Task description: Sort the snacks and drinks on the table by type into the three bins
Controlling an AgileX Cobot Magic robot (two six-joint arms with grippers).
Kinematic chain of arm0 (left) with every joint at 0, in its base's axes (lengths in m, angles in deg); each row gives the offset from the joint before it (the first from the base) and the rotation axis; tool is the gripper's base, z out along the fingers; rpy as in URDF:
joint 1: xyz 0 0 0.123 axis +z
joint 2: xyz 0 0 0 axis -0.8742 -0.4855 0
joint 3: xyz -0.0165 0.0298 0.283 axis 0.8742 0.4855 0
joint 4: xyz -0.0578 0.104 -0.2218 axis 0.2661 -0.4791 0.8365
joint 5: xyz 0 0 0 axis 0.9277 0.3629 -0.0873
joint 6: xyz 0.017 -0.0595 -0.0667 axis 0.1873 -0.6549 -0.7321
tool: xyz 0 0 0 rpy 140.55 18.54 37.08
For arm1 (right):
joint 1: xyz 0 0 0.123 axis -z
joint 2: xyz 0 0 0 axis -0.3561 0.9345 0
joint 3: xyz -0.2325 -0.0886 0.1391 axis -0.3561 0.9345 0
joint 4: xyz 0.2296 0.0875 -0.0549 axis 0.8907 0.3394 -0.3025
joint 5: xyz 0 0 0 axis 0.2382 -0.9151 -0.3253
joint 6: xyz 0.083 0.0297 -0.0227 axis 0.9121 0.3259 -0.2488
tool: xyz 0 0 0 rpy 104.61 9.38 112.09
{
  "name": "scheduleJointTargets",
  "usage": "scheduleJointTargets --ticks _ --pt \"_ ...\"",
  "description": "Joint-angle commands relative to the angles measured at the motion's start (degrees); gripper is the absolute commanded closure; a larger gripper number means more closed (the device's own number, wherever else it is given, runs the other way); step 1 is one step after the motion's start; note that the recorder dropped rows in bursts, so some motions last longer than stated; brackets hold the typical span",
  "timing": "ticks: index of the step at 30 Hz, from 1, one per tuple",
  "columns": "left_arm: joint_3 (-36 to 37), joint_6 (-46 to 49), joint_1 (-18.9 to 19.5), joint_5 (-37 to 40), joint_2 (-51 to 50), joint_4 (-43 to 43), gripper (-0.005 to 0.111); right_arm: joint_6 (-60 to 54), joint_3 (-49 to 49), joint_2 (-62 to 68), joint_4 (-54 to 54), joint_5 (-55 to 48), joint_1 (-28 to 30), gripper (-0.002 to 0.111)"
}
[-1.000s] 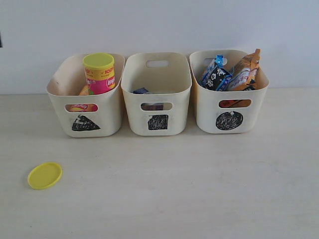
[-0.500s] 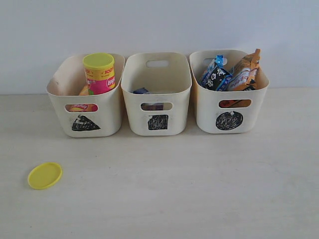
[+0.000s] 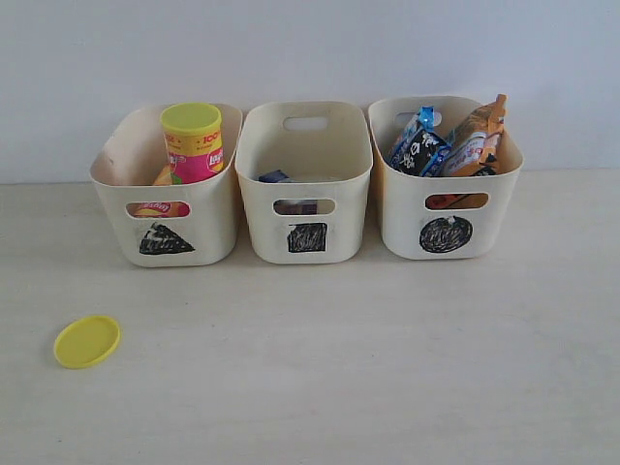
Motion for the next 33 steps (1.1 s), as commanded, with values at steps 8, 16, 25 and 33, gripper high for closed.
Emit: scheduleJointTargets --ticks 8,16,25,33 --pt "0.26 -0.56 -0.51 0.27 0.36 0.61 0.102 0.13 0.22 -0.28 -0.06 0.4 -0.06 0.108" --pt "0.31 -0.17 -0.51 0.27 0.35 4.06 0.102 0.13 0.22 -0.28 -0.06 0.4 -0.06 0.108" --pt "5.77 38.45 1.53 4.52 0.39 27.28 0.102 0.13 0.22 -0.28 -0.06 0.4 -0.06 0.108" --pt "17.18 40.44 6.45 2.63 0.48 30.14 0.102 0.13 0.22 -0.28 -0.06 0.4 -0.06 0.108"
